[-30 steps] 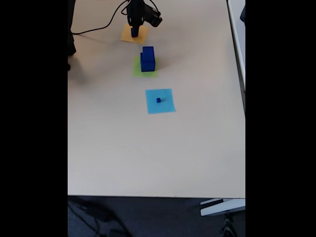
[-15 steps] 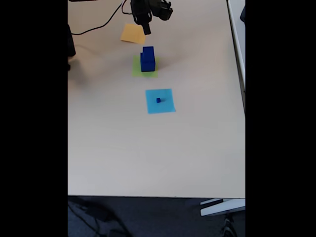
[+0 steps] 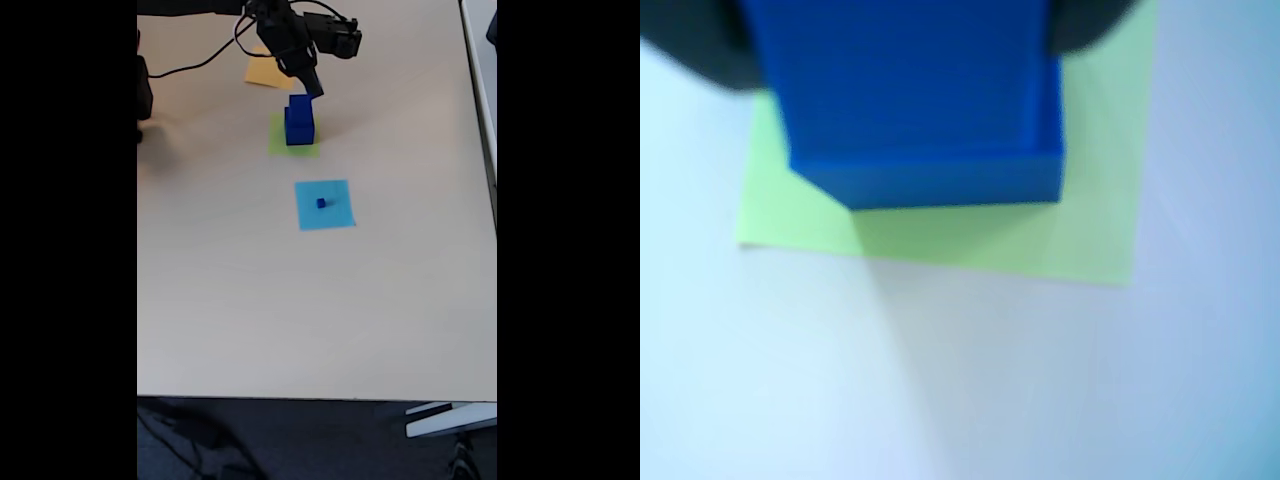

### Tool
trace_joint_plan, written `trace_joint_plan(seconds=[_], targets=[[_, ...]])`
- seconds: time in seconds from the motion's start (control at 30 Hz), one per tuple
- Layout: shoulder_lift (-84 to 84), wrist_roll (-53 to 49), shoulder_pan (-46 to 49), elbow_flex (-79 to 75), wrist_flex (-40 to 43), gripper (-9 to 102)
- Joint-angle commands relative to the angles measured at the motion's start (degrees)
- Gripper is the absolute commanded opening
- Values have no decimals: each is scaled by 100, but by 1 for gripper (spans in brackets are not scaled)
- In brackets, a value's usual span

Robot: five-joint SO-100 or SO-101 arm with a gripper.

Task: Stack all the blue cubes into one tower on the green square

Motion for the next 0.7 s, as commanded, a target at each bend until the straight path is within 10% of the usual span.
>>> trace_joint_plan(seconds=[0.0,0.67], targets=[[483,105,70,-26,44,0],[308,193,132,-466,712,0]])
